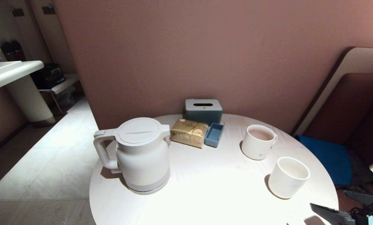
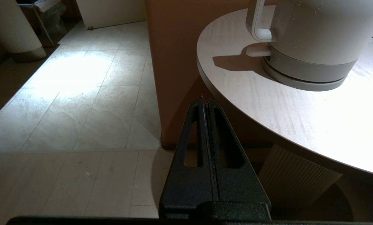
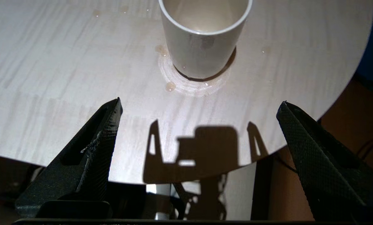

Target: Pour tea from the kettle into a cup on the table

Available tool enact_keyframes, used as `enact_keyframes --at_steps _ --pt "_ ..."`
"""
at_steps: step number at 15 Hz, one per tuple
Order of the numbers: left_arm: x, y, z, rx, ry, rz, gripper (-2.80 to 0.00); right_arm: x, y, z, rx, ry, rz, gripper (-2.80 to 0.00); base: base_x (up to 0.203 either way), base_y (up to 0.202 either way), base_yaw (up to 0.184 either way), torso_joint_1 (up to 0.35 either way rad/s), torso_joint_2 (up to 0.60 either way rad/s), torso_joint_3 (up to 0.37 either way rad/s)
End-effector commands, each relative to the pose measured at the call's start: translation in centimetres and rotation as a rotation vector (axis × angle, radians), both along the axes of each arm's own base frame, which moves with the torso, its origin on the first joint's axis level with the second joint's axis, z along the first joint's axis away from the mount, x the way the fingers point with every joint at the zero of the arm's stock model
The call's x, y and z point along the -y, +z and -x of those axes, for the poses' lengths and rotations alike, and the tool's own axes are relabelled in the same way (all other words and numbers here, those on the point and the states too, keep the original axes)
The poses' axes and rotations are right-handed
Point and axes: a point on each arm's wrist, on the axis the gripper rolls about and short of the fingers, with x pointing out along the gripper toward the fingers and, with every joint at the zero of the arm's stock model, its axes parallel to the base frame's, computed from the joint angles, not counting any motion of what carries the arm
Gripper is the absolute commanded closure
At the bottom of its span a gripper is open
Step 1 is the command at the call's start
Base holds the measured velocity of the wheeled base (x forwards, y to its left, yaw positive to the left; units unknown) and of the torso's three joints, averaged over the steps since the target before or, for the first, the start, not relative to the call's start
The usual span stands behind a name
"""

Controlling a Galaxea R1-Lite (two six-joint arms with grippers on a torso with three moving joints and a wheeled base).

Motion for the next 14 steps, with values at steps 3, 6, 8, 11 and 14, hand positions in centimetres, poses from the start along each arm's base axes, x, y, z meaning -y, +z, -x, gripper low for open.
enact_keyframes --at_steps 3,6,8,11,14 --pt "0.0 0.0 0.0 0.001 0.001 0.000 0.00 1.6 1.8 6.8 0.261 -0.156 0.041 -2.80 0.000 0.000 0.000 0.000 0.00 0.000" --pt "0.0 0.0 0.0 0.001 0.001 0.000 0.00 2.2 2.0 10.1 0.255 -0.354 0.118 -2.80 0.000 0.000 0.000 0.000 0.00 0.000" --pt "0.0 0.0 0.0 0.001 0.001 0.000 0.00 2.0 1.5 12.1 0.337 -0.397 0.109 -2.80 0.000 0.000 0.000 0.000 0.00 0.000" --pt "0.0 0.0 0.0 0.001 0.001 0.000 0.00 1.6 0.5 14.4 0.477 -0.176 -0.046 -2.80 0.000 0.000 0.000 0.000 0.00 0.000" --pt "0.0 0.0 0.0 0.001 0.001 0.000 0.00 1.6 -0.3 14.0 0.443 -0.135 -0.044 -2.80 0.000 0.000 0.000 0.000 0.00 0.000"
